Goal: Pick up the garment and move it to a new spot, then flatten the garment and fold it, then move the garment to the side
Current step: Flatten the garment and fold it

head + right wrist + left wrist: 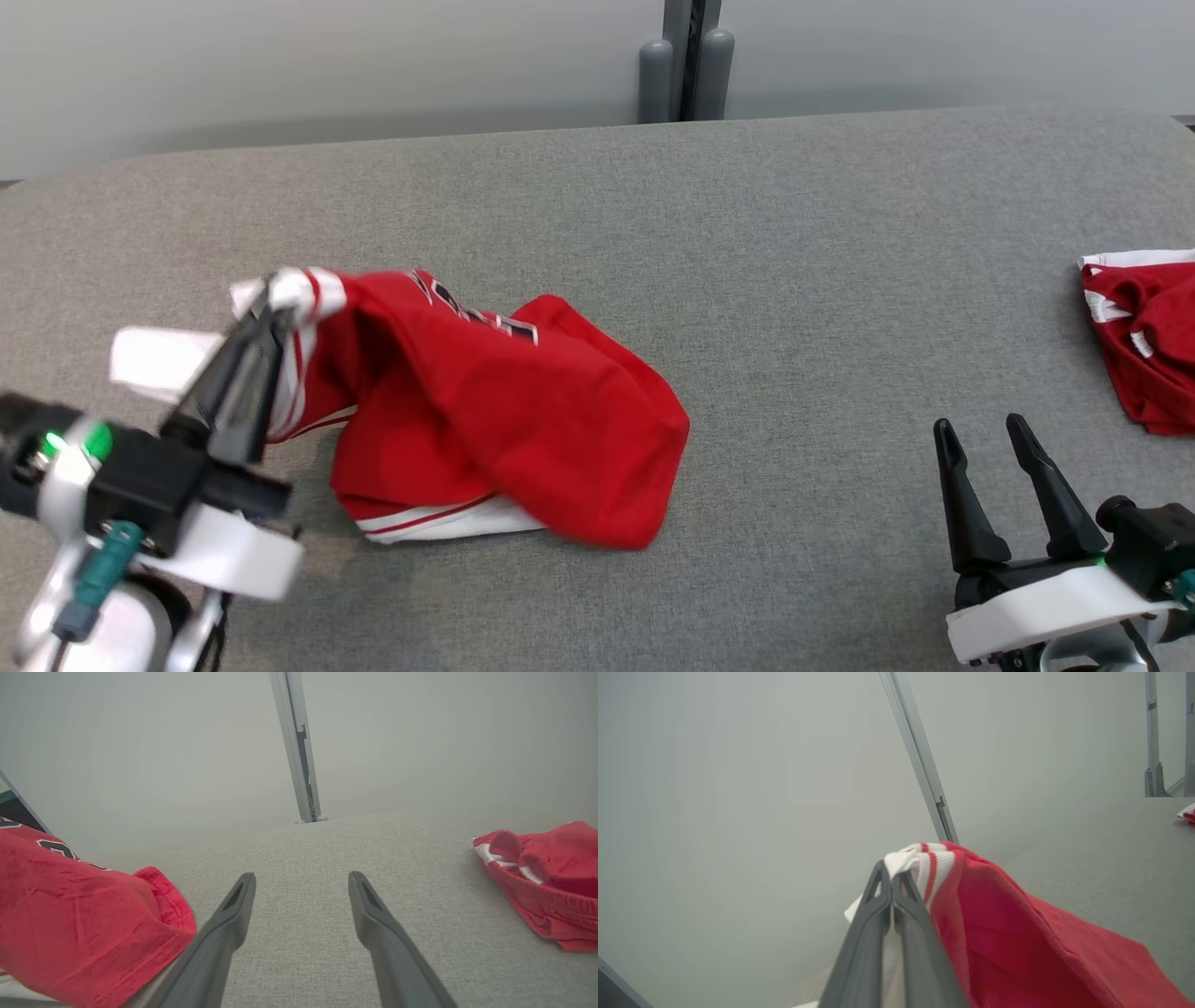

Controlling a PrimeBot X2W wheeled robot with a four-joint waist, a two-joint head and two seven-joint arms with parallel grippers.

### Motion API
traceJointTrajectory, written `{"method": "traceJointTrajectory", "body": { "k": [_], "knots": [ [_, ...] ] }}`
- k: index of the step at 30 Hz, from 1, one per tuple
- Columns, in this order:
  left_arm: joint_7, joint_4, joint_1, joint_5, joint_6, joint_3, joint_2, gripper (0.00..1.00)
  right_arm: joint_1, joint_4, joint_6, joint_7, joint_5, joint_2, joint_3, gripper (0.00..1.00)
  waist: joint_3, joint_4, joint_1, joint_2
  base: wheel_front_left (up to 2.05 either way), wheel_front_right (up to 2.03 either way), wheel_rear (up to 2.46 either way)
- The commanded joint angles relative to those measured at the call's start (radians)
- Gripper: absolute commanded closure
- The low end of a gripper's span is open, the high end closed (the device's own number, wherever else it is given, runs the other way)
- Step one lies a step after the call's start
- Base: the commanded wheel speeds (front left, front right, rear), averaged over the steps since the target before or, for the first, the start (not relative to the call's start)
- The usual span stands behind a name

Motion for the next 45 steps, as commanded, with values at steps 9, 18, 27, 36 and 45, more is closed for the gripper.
{"method": "traceJointTrajectory", "body": {
  "k": [9,18,27,36,45],
  "knots": [
    [-0.06,0.233,0.182,-0.117,-0.006,-0.076,-0.131,1.0,0.003,-0.002,0.0,-0.004,0.01,-0.004,-0.007,0.0,0.016,0.001,0.0,-0.0001,0.0,0.0,0.0],
    [-0.15,0.348,0.177,-0.214,-0.05,-0.058,-0.231,0.0,0.005,-0.013,0.0,0.024,-0.019,-0.004,-0.022,0.0,-0.012,0.027,0.0,-0.0001,0.0,0.0,0.0],
    [-0.171,0.239,0.196,-0.233,-0.044,0.013,-0.256,0.0,0.031,-0.036,0.0,0.05,-0.044,-0.004,-0.036,0.0,-0.076,0.041,0.0,-0.0001,0.0,0.0,0.0],
    [-0.13,0.205,0.233,-0.233,0.007,0.067,-0.205,0.0,0.065,-0.054,0.0,0.077,-0.064,-0.004,-0.048,0.0,-0.122,0.047,0.0,-0.0001,0.0,0.0,0.0],
    [-0.086,0.198,0.293,-0.27,0.02,0.079,-0.194,0.0,0.083,-0.063,0.0,0.086,-0.071,-0.004,-0.046,0.0,-0.134,0.061,0.0,-0.0001,0.0,0.0,0.0]
  ]
}}
